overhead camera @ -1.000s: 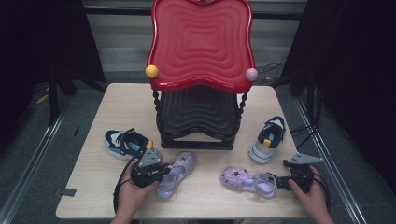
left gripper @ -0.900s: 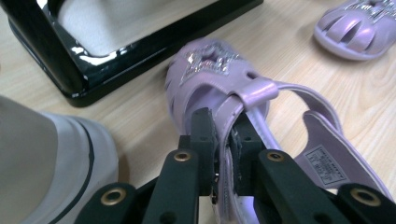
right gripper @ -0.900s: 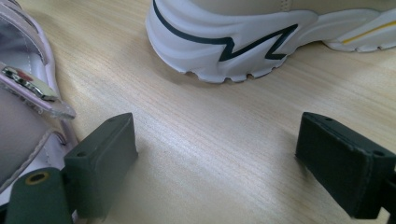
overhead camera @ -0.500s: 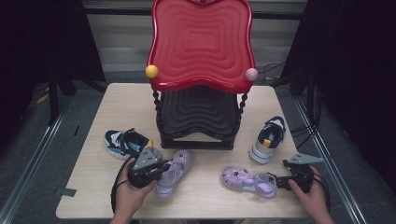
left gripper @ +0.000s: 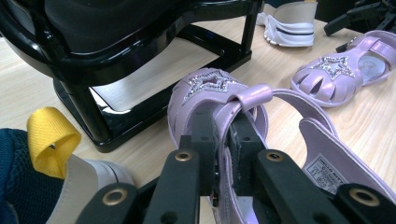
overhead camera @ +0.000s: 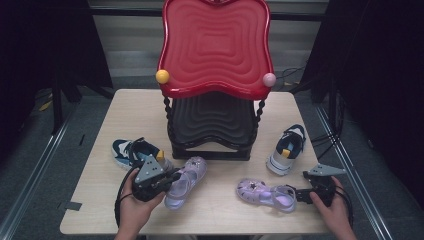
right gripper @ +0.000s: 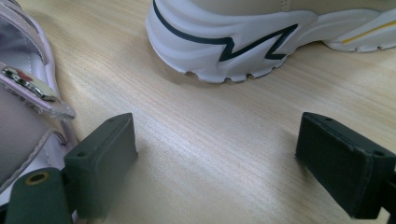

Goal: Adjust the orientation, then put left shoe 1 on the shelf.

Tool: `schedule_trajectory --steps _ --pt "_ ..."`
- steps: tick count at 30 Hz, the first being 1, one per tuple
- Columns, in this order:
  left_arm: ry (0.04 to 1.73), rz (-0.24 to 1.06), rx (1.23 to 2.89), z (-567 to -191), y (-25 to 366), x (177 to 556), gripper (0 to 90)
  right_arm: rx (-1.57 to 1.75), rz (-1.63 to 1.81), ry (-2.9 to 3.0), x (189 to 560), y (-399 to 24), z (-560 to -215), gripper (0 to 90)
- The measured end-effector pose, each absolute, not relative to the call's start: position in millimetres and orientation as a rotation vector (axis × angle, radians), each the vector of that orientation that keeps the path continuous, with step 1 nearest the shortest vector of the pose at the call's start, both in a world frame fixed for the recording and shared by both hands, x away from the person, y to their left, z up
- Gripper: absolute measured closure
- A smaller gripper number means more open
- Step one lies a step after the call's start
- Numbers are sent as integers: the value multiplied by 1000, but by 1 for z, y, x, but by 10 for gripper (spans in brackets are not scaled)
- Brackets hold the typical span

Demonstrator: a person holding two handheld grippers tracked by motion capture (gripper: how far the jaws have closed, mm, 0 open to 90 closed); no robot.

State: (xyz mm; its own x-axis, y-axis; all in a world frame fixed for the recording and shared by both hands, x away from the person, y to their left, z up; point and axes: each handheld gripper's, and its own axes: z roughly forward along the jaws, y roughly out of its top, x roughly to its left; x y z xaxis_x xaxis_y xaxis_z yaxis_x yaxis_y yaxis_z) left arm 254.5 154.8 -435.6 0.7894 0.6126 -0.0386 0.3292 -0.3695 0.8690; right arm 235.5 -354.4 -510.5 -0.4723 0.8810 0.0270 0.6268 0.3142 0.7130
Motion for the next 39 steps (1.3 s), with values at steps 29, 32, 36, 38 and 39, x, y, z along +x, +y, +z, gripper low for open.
schedule_trajectory --steps 29,32,36,38,39 --pt "712 438 1912 -393 152 253 831 1340 954 2219 235 -354 -511 113" --pt "716 461 1896 -388 151 253 831 1341 953 2219 235 -354 -511 113" --pt "714 476 1882 -382 149 255 831 1340 952 2219 235 -354 -511 113" --pt "718 485 1870 -380 148 255 831 1341 952 2219 235 -354 -511 113" --pt "719 496 1858 -378 147 256 831 1340 952 2219 235 -354 -511 113"
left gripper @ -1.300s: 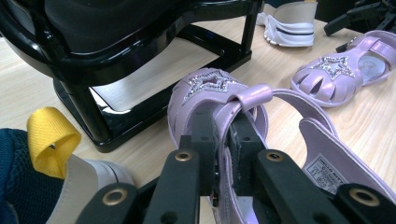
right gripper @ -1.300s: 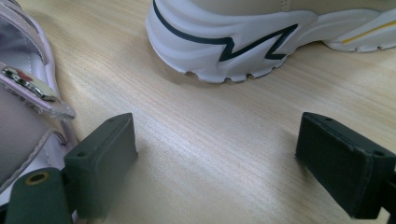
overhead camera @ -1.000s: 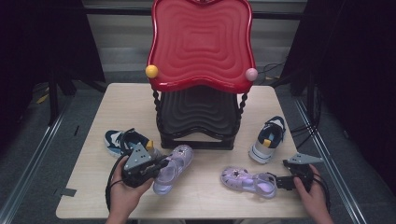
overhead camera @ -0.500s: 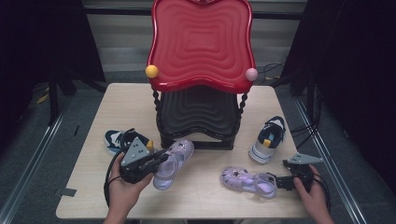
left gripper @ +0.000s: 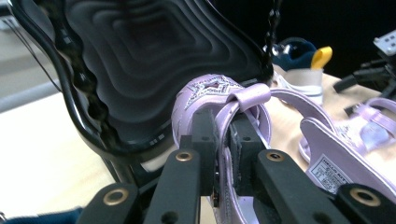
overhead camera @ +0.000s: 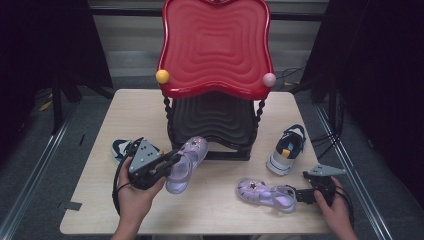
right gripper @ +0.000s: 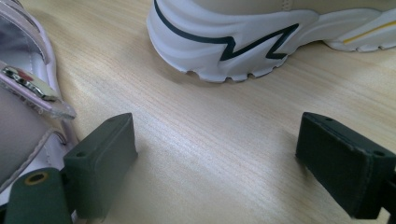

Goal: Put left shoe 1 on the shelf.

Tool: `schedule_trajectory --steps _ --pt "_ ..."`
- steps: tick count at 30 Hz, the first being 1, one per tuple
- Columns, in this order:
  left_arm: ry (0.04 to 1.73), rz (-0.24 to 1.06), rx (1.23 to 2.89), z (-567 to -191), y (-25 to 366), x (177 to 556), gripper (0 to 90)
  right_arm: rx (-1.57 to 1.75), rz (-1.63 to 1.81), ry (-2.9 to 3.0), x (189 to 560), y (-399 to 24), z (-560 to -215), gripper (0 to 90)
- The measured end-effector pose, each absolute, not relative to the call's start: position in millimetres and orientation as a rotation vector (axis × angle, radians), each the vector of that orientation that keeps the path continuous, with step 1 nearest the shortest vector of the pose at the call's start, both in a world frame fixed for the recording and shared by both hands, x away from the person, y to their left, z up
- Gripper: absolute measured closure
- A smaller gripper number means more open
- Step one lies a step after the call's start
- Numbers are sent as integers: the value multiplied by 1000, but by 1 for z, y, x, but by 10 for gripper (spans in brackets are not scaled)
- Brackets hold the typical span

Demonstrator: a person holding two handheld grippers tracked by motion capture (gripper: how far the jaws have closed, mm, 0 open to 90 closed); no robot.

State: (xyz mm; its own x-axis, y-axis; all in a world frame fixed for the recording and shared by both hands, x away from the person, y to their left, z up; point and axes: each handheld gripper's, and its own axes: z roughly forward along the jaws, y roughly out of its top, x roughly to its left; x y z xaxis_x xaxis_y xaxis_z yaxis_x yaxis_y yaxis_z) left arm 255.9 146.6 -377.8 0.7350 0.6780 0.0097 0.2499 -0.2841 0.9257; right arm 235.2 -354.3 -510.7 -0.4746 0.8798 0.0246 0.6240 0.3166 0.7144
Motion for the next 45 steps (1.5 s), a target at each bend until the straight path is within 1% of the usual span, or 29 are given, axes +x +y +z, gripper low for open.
schedule_trajectory --steps 4,14,23,30,36,40,44,45 --pt "722 535 1838 -373 141 259 831 1334 953 2219 235 -354 -511 113" --pt "754 580 1797 -370 127 267 831 1332 951 2219 235 -354 -511 112" --pt "790 660 1763 -369 119 278 831 1331 951 2219 235 -354 -511 112" --pt "811 726 1740 -371 106 286 832 1332 953 2220 235 -354 -511 111" --pt "824 751 1710 -375 95 293 832 1330 953 2221 234 -354 -511 111" --pt "844 733 1673 -377 89 298 831 1330 953 2221 234 -354 -511 112" --pt "853 763 1653 -377 82 301 832 1331 952 2221 234 -354 -511 111" --pt "855 751 1641 -378 81 303 832 1331 952 2221 234 -354 -511 111"
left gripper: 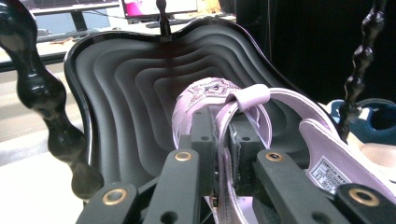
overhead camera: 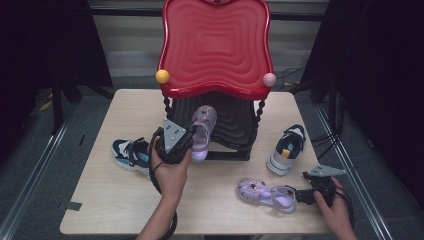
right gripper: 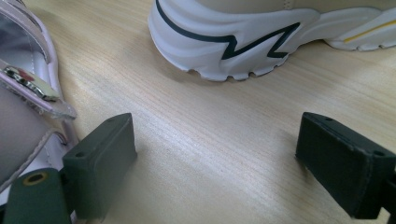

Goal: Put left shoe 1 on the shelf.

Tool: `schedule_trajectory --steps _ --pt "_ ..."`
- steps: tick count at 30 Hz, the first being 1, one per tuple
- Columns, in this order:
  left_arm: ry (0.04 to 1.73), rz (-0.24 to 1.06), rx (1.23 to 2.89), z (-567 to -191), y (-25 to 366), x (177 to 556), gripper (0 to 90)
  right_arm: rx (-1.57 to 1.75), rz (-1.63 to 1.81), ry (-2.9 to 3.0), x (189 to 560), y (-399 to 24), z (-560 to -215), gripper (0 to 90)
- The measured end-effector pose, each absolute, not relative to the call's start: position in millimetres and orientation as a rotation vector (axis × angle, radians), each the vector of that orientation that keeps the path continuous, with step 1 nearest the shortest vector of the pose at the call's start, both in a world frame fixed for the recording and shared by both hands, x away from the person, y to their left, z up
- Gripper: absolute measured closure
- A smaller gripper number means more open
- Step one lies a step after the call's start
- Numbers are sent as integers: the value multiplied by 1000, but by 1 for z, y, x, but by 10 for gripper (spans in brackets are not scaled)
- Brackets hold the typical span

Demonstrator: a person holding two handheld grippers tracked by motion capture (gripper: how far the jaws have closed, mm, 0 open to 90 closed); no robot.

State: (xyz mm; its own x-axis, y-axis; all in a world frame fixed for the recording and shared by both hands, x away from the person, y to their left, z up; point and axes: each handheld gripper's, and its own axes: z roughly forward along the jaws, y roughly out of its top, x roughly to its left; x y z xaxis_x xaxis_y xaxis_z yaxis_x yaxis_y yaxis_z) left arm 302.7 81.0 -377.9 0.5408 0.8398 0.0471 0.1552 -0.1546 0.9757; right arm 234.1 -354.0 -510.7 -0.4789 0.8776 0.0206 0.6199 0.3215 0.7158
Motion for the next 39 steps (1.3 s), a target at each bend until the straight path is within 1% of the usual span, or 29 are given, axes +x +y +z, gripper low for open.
schedule_trajectory --steps 5,8,17,24,39 --pt "867 780 1611 -381 77 307 832 1330 951 2220 234 -354 -511 111" --pt "851 813 1621 -381 74 308 832 1331 951 2220 234 -354 -511 111" --pt "878 812 1575 -386 66 315 831 1332 952 2220 233 -353 -511 111" --pt "902 835 1534 -387 62 322 831 1336 952 2221 233 -353 -511 111" --pt "925 889 1500 -387 58 335 830 1329 953 2223 232 -353 -511 111"
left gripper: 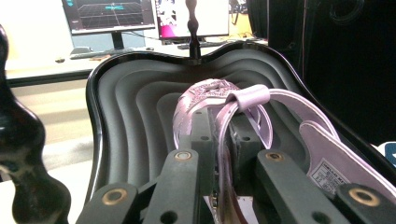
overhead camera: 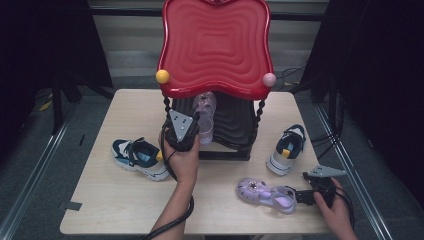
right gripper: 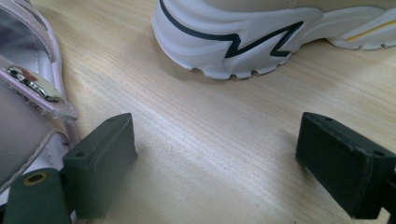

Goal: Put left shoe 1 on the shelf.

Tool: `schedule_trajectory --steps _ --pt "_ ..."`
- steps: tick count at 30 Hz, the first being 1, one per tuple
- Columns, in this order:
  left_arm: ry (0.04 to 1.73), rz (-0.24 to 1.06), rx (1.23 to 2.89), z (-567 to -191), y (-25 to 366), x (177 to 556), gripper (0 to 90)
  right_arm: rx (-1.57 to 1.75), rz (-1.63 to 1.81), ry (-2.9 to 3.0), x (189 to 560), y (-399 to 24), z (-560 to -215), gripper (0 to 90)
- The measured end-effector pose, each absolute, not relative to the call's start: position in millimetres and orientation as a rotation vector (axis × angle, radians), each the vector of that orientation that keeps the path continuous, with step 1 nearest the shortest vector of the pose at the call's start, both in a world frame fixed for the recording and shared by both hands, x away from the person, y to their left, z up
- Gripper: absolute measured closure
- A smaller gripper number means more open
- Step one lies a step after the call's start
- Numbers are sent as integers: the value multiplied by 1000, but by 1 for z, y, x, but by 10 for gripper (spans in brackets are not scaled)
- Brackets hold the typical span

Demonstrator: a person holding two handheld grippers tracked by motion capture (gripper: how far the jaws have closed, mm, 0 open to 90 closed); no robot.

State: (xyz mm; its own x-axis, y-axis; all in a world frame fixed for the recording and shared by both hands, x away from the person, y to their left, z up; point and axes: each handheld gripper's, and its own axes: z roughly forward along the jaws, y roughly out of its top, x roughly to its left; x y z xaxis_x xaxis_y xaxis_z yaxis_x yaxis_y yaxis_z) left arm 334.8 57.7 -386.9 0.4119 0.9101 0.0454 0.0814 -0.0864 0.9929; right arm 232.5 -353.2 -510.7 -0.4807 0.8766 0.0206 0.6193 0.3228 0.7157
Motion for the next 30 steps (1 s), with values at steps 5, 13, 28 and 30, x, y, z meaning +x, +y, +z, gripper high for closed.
schedule_trajectory --steps 5,13,28,30 --pt "927 918 1501 -388 56 340 830 1332 953 2222 232 -353 -511 111" --pt "927 935 1503 -388 52 347 829 1334 953 2222 232 -353 -511 111" --pt "955 969 1466 -391 47 358 828 1326 954 2226 231 -353 -511 111" --pt "959 969 1463 -391 47 359 828 1325 954 2227 231 -353 -511 111"
